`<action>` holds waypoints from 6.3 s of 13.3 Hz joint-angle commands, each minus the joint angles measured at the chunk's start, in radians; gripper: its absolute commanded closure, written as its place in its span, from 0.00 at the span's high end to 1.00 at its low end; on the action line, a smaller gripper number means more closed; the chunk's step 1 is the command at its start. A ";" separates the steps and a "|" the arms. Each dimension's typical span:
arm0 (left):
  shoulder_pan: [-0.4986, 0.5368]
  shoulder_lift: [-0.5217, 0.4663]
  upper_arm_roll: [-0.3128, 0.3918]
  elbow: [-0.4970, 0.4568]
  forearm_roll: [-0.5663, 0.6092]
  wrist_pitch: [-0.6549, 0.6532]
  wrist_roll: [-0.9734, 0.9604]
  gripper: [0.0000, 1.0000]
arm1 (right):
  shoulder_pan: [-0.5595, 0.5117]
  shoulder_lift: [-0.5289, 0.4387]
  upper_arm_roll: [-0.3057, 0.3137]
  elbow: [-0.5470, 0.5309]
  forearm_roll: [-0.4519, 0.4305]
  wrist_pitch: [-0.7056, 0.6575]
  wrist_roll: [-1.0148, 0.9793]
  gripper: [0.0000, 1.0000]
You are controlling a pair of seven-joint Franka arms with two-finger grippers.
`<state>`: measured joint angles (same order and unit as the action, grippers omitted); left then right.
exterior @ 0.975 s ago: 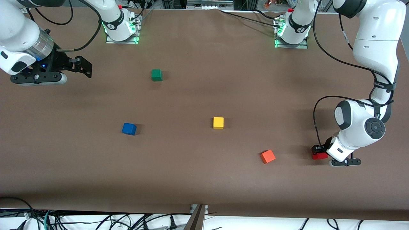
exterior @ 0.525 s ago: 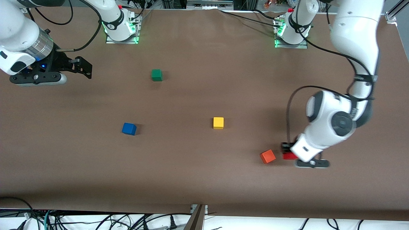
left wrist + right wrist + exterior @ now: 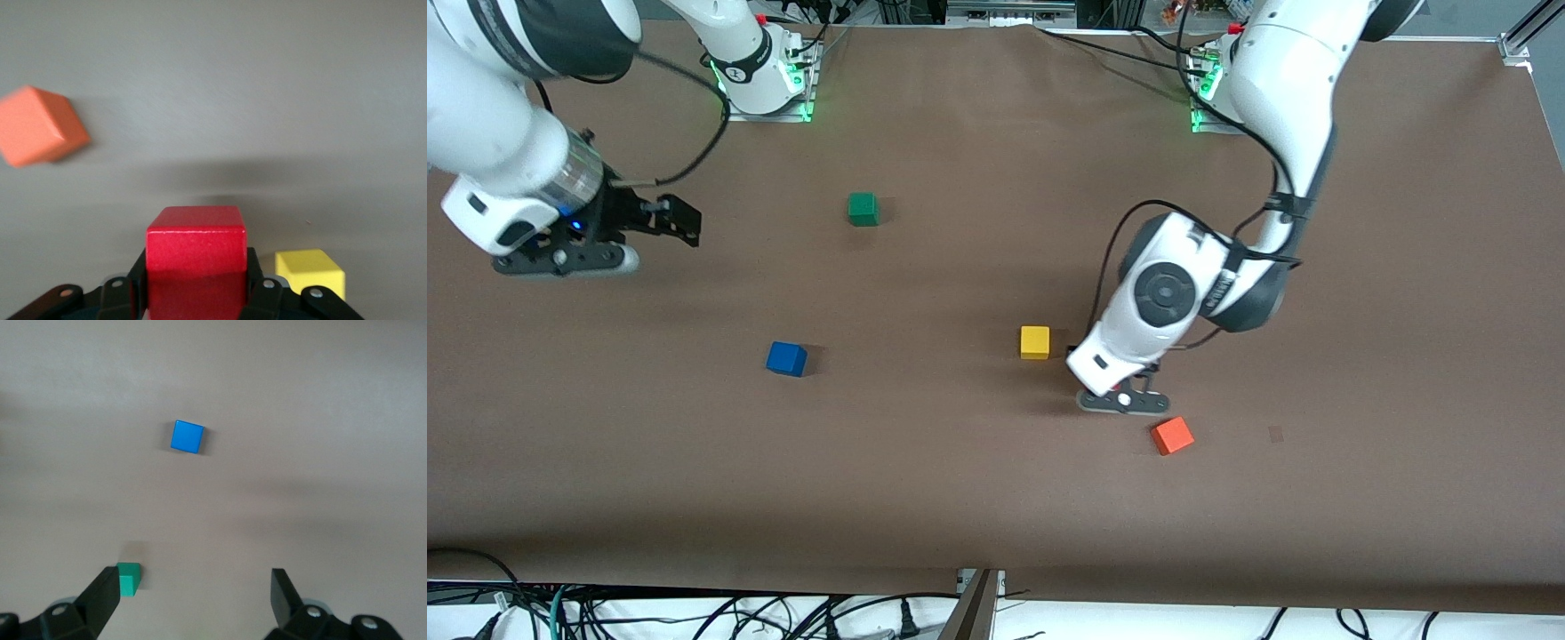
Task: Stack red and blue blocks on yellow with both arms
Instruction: 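Carry the red cube to the yellow cube while the right gripper reaches the blue cube, then place the red cube on the yellow cube while the right gripper grasps the blue cube, then retract the left gripper while the right gripper carries the blue cube over, then lower the blue cube onto the red cube with the right gripper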
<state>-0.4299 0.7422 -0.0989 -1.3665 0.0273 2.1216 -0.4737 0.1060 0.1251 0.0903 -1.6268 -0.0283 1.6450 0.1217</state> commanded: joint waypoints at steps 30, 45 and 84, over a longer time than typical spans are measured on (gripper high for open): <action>0.264 -0.168 0.053 0.294 -0.004 -0.308 -0.075 1.00 | -0.002 0.475 0.016 -0.068 0.053 0.555 0.148 0.32; 0.508 -0.580 0.051 -0.112 -0.018 -0.578 0.271 1.00 | 0.494 0.731 0.078 0.642 0.011 0.275 0.645 0.37; 0.520 -0.564 0.048 -0.091 -0.058 -0.577 0.271 1.00 | 0.600 0.851 0.031 0.697 0.010 0.498 0.721 0.86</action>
<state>0.0823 0.1806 -0.0473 -1.4540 -0.0062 1.5345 -0.2234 0.6981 0.9539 0.1237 -0.9710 -0.0085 2.1486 0.8299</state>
